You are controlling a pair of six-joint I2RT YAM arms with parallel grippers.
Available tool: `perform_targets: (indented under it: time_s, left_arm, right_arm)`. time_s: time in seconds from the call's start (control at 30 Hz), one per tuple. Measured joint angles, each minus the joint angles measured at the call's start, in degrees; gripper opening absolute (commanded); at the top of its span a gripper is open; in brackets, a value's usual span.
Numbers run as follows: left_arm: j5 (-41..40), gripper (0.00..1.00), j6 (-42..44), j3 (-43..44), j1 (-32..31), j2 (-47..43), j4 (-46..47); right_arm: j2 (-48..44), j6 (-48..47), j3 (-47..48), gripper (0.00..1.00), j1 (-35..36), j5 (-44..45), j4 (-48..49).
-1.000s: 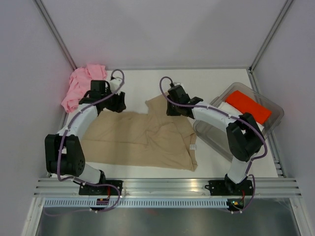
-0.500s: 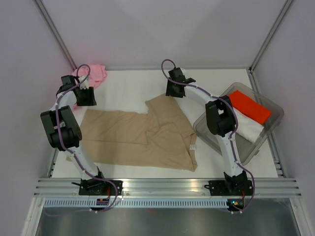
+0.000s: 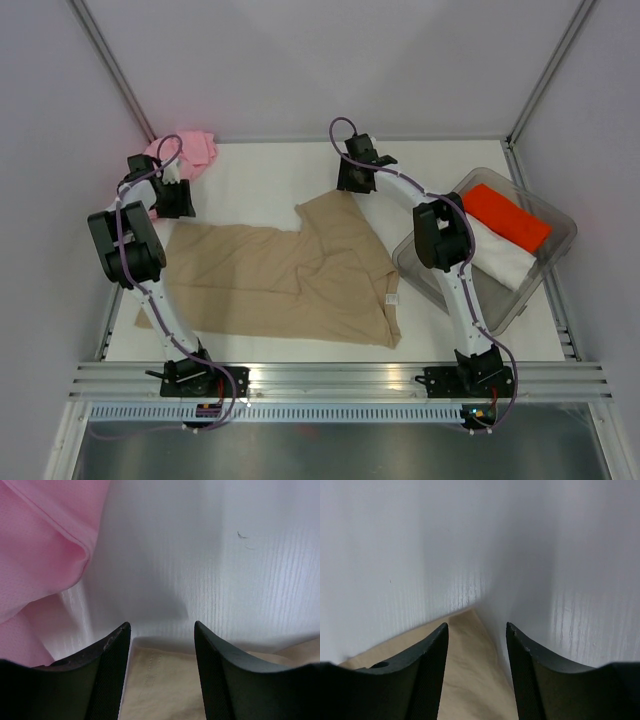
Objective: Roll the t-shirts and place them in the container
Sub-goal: Fold the tshirt
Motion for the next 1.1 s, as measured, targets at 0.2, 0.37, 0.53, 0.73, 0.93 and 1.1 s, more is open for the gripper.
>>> perform_targets:
  time_s: [0.2,0.37,0.53,0.73,0.93,1.1]
  left_arm:
    - [1.33,0.59,0.55,-0.2,0.48,0.5,-1.44]
    - [3.58,0.55,1.6,-0.83,1.53,0.15,-1.79]
    - [5.27,0.21,3.04,-1.33,1.99,0.15,-2.23]
    - [8.26,0.02,4.55,-2.49,2.32,-0.15,-2.75]
    - [11.02,0.02,5.07,-3.13,3.54,-1.38,-4.17]
    - [15.04,0.02,5.6,-4.42,6.16,-6.21,-4.76]
  right_arm:
    - [0.44,-0.98,0.17,0.5,-0.22,-2.36,1.16]
    - [0.83,-1.51,0.17,0.17,-0.17,-4.5,1.97]
    - [0.98,-1.25,-0.09,0.0,-0.17,-6.54,2.21]
    - [-3.91,-1.16,-8.07,0.0,-0.07,-7.72,4.5]
    - [-16.02,-1.38,-21.44,0.0,0.76,-8.0,6.34]
    - [-26.69,-2.05,-28.76,0.0,2.67,-8.0,9.99]
